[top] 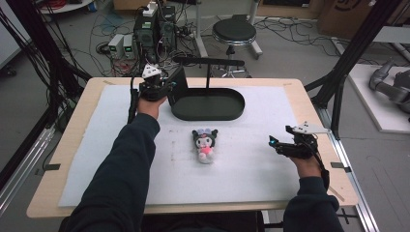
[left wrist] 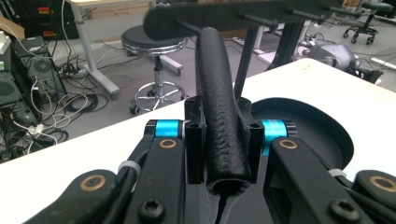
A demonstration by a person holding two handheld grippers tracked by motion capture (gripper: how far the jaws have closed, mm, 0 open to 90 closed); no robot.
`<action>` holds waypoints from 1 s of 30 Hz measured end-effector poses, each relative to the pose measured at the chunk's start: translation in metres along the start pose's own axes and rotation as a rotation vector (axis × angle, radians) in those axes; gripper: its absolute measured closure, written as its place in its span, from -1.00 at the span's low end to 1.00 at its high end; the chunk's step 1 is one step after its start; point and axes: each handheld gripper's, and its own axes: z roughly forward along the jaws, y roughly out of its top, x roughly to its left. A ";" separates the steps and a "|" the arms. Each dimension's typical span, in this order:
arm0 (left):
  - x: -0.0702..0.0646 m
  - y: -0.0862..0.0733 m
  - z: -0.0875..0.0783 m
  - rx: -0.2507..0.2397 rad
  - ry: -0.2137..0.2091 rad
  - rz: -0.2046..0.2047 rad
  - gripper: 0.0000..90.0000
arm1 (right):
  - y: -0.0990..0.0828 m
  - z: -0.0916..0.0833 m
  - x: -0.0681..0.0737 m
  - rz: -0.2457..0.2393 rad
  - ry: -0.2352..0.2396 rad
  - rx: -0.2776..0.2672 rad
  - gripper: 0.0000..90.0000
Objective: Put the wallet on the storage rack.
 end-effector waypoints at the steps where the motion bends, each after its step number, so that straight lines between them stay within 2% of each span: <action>1: 0.000 0.000 0.001 -0.006 0.004 -0.002 0.70 | 0.000 0.000 0.000 0.001 0.000 0.000 -0.52; 4: -0.001 -0.001 0.002 -0.015 0.004 0.007 0.71 | 0.000 0.000 0.001 -0.003 0.001 0.002 -0.52; 8: -0.003 -0.003 0.001 -0.027 0.008 0.000 0.71 | 0.000 0.000 0.000 -0.003 0.002 0.000 -0.52; 14: -0.008 0.000 -0.014 -0.053 0.001 0.025 0.71 | -0.001 0.002 0.001 -0.005 0.004 0.008 -0.52; 19: -0.015 -0.008 -0.017 -0.017 -0.016 0.047 0.71 | 0.000 0.002 0.003 -0.009 0.006 0.009 -0.52; 21: -0.017 -0.012 -0.013 0.012 -0.020 0.050 0.71 | 0.000 0.002 0.003 -0.009 0.006 0.006 -0.52; 27: -0.018 -0.008 0.010 0.029 -0.002 0.051 0.71 | 0.000 0.002 0.003 -0.007 0.007 0.006 -0.52; 30: -0.018 -0.007 0.024 0.034 0.004 0.035 0.71 | 0.000 0.002 0.001 -0.005 0.008 0.005 -0.52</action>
